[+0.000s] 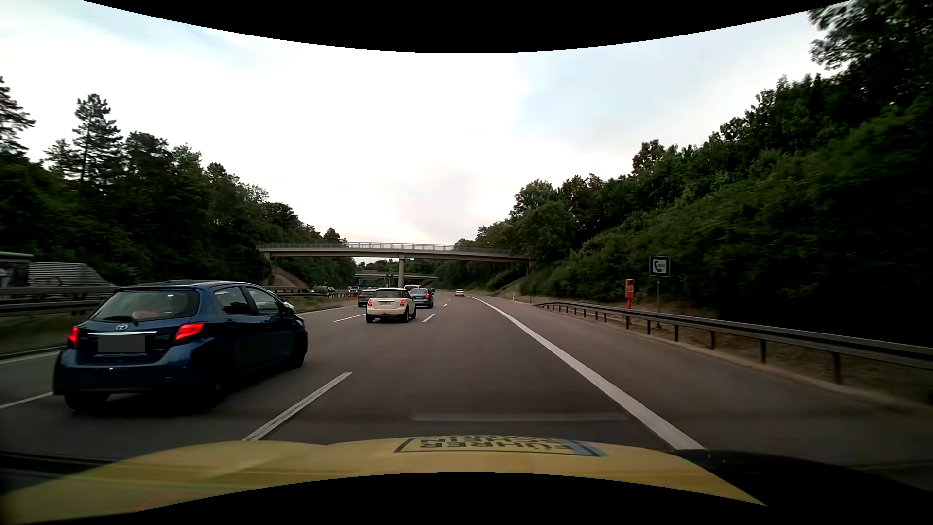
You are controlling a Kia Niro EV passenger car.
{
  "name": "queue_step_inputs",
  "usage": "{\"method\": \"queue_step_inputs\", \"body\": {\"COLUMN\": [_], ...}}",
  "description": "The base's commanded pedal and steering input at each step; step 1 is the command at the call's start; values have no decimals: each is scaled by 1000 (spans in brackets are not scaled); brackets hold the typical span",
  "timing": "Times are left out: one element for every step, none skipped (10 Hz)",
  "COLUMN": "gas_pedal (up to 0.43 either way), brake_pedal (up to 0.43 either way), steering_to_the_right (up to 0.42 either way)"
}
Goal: Follow the waypoints while adhering to traffic rules and regulations
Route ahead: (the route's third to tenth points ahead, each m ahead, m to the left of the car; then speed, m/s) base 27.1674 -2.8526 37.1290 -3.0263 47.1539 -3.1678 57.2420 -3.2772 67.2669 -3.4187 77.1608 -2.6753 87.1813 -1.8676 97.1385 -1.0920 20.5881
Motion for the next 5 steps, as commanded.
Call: {"method": "queue_step_inputs", "body": {"gas_pedal": [169,169,169,169,169], "brake_pedal": [0,0,0,0,0], "steering_to_the_right": [-4,-4,-4,-4,-4]}}
